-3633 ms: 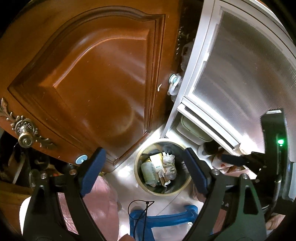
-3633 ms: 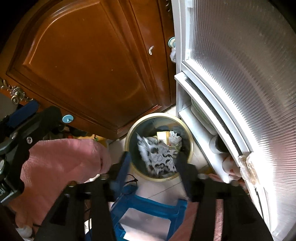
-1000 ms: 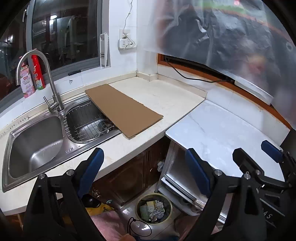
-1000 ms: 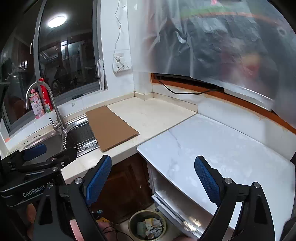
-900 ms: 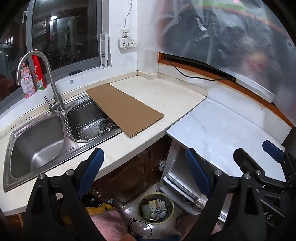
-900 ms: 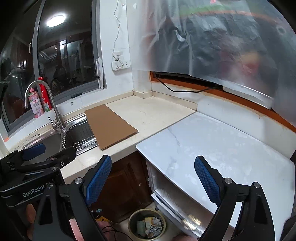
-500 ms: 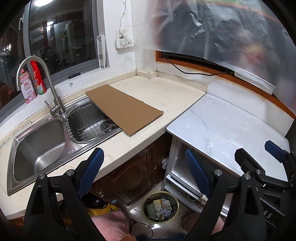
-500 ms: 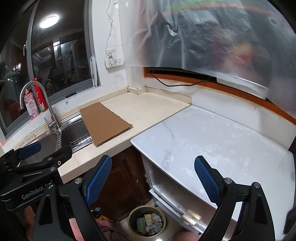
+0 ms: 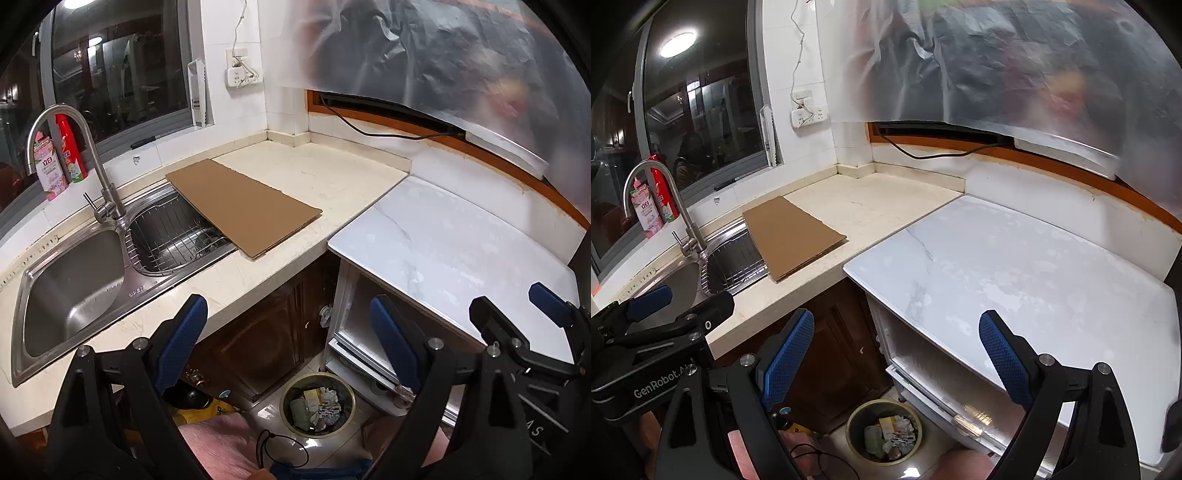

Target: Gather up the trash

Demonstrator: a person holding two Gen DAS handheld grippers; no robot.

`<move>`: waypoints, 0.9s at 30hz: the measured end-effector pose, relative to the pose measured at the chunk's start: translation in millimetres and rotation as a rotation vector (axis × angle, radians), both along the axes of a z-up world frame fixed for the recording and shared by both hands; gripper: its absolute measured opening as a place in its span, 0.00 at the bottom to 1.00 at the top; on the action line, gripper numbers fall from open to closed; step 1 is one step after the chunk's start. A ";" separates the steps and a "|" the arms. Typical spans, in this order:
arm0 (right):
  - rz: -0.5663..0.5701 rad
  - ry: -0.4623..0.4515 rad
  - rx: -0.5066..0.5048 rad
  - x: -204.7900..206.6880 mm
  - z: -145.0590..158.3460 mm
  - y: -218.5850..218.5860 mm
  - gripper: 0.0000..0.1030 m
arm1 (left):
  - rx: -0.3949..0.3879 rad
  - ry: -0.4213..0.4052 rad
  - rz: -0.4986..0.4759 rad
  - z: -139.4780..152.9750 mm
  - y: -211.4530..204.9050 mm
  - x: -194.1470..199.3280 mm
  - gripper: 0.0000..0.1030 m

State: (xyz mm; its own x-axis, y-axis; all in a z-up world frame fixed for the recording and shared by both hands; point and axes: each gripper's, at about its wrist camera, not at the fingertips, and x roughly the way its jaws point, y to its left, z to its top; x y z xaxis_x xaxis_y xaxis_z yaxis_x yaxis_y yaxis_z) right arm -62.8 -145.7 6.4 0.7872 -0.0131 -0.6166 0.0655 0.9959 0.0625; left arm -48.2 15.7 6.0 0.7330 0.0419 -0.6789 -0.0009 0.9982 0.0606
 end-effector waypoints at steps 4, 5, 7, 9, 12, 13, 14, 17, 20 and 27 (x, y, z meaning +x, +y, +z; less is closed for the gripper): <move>-0.005 -0.003 -0.005 -1.7 -1.3 -0.4 0.89 | 0.001 0.001 -0.001 -1.2 -1.0 0.0 0.86; -0.007 -0.004 -0.005 -2.4 -1.2 -0.2 0.89 | 0.001 0.001 0.000 -1.2 -1.5 -0.1 0.86; -0.009 -0.005 -0.006 -3.5 -2.0 -0.9 0.89 | 0.001 0.002 -0.005 -1.9 -1.4 -0.7 0.86; -0.012 -0.007 -0.007 -4.2 -2.3 -1.7 0.89 | 0.002 0.003 -0.010 -1.8 0.0 -0.1 0.86; -0.011 -0.008 -0.006 -4.5 -1.3 -2.8 0.89 | -0.001 0.004 -0.014 -2.2 0.2 -0.1 0.86; -0.013 -0.011 -0.008 -4.9 -1.2 -2.8 0.89 | -0.001 0.004 -0.014 -3.0 -0.2 -0.2 0.86; -0.016 -0.013 -0.011 -5.4 -0.5 -2.2 0.89 | -0.001 0.004 -0.013 -2.6 -0.5 -0.3 0.86; -0.020 -0.014 -0.010 -6.1 -0.5 -3.0 0.89 | -0.003 0.005 -0.016 -3.1 -0.4 -0.1 0.86; -0.020 -0.013 -0.009 -6.4 -0.1 -3.9 0.89 | 0.000 0.003 -0.015 -3.0 -1.5 -0.2 0.86; -0.030 -0.009 -0.006 -6.6 0.1 -2.3 0.89 | -0.003 0.010 -0.031 -6.3 -0.9 1.8 0.85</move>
State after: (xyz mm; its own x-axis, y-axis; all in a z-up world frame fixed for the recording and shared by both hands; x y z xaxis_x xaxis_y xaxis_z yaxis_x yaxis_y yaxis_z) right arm -69.4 -148.0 6.5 0.7922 -0.0405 -0.6090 0.0952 0.9938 0.0577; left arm -46.4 14.8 -0.3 0.7272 0.0177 -0.6862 0.0303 0.9979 0.0578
